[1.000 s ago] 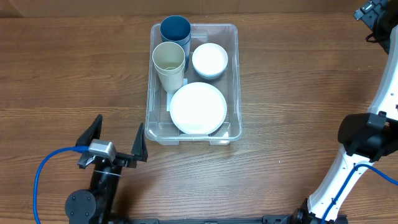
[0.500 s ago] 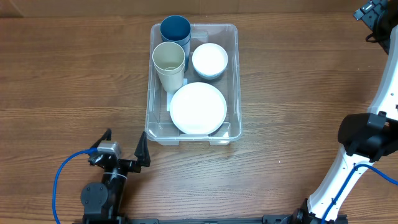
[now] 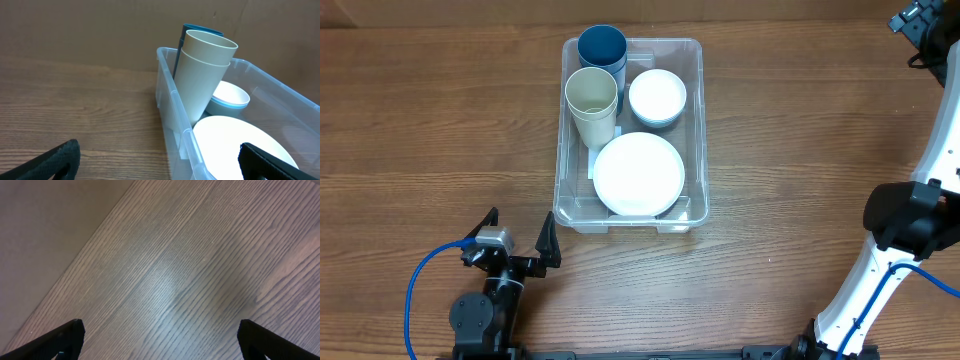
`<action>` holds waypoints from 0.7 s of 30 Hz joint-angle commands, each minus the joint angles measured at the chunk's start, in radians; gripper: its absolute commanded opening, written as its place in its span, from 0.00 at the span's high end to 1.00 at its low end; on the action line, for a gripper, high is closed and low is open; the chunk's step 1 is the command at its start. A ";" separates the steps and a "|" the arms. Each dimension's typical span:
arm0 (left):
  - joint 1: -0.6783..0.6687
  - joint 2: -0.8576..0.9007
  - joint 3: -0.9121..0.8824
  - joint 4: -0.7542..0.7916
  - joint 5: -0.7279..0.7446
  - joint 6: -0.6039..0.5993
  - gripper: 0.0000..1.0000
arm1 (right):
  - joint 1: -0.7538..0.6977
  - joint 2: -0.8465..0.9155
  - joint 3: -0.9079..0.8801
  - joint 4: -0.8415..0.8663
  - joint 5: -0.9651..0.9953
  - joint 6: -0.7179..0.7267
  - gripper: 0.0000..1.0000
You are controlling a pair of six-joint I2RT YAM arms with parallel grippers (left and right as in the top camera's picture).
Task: Pack container
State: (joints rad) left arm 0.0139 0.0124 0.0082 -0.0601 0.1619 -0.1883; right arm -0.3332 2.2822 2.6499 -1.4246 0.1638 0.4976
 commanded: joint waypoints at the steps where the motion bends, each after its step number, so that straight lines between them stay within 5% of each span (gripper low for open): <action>1: 0.006 -0.008 -0.003 -0.002 0.014 -0.014 0.00 | 0.001 -0.047 0.031 0.005 0.007 0.005 0.00; 8: 0.006 -0.008 -0.003 -0.002 0.014 -0.014 0.00 | 0.029 -0.045 0.025 0.004 0.007 0.005 0.00; 15: 0.006 -0.008 -0.003 -0.002 0.014 -0.014 0.00 | 0.220 -0.145 0.015 0.005 0.007 0.005 0.00; 21: 0.006 -0.008 -0.003 -0.002 0.014 -0.014 0.00 | 0.378 -0.422 -0.314 0.006 0.012 0.001 0.00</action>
State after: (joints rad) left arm 0.0139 0.0124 0.0082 -0.0601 0.1619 -0.1883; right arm 0.0093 2.0232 2.4790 -1.4239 0.1596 0.4973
